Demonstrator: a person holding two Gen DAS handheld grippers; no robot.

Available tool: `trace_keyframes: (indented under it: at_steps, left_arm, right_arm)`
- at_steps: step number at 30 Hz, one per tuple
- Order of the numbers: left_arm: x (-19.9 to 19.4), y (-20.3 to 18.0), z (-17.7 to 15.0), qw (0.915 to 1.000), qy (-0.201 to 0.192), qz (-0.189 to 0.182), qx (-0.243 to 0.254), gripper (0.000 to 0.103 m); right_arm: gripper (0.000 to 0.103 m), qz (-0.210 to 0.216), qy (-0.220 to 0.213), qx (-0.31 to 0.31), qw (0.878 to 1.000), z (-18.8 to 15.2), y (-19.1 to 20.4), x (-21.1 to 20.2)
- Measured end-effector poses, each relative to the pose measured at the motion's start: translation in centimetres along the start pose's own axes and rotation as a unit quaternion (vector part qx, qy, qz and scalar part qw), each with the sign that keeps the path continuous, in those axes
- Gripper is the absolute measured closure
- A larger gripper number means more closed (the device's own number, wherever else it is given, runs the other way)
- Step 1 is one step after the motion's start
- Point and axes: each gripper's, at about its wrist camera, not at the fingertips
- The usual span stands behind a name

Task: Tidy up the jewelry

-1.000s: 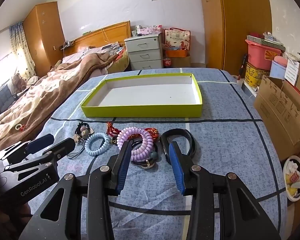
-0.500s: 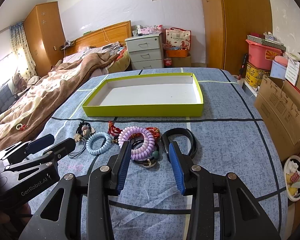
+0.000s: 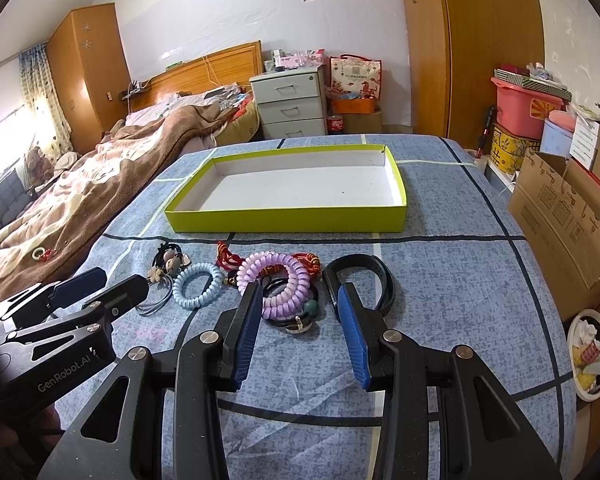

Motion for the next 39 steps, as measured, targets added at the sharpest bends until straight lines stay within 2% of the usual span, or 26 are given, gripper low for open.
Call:
trace_keyframes:
  at_steps: [30, 39]
  left_arm:
    - [-0.23, -0.18, 0.31, 1.0000, 0.001, -0.001, 0.002, 0.044]
    - [0.49, 0.33, 0.49, 1.0000, 0.005, -0.002, 0.001, 0.044]
  right_arm:
    - [0.063, 0.003, 0.002, -0.003, 1.000, -0.15, 0.16, 0.15]
    - [0.063, 0.019, 0.003, -0.018, 1.000, 0.42, 0.25, 0.58]
Point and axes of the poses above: each gripper's, at about its wrist camera, not at the fingertips, and x roughly the way its jaws point, y to its left, z to its top, and after that the axes turned 8 degrees about z, right-handed
